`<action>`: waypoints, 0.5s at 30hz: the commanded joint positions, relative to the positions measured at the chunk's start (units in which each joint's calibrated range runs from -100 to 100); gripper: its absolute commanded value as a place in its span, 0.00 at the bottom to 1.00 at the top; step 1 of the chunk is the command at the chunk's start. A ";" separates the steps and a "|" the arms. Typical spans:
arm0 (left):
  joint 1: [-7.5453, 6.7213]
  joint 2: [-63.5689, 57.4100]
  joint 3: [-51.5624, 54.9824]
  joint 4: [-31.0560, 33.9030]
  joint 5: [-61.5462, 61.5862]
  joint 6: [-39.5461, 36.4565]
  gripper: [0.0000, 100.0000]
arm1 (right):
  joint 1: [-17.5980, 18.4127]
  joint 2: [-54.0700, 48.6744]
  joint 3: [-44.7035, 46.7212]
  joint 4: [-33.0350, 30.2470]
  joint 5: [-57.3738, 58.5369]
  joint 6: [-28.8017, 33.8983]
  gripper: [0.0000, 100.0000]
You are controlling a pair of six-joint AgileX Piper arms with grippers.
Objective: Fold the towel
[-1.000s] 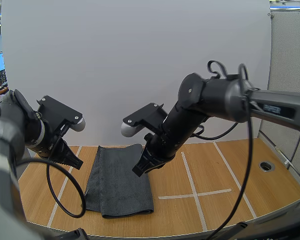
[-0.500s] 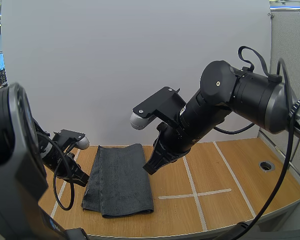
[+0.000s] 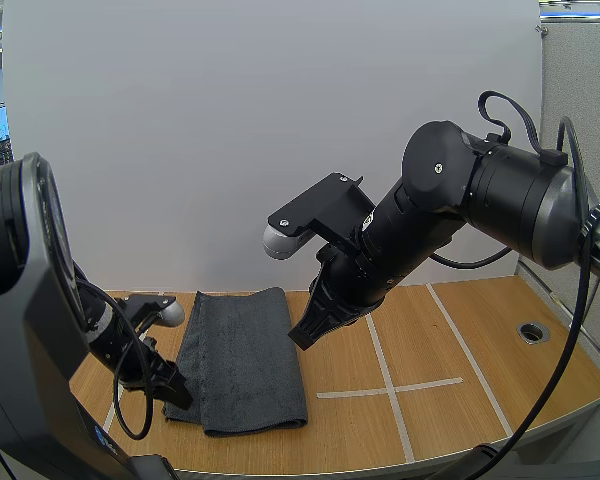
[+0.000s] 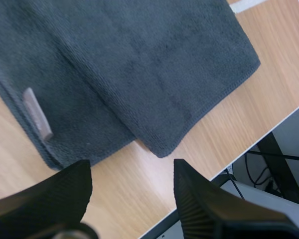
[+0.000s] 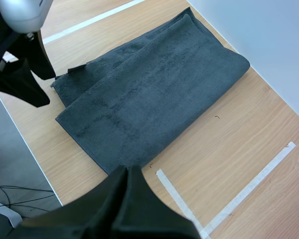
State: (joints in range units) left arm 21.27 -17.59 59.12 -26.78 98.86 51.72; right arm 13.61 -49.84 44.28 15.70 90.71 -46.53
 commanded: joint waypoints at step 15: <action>-7.66 1.47 5.45 1.84 1.14 -7.54 0.81 | -0.23 -0.76 0.16 -0.03 0.42 0.71 0.00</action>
State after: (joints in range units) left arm 14.45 -17.51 64.31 -26.58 98.86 46.86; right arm 13.61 -49.84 44.28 15.70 90.71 -46.53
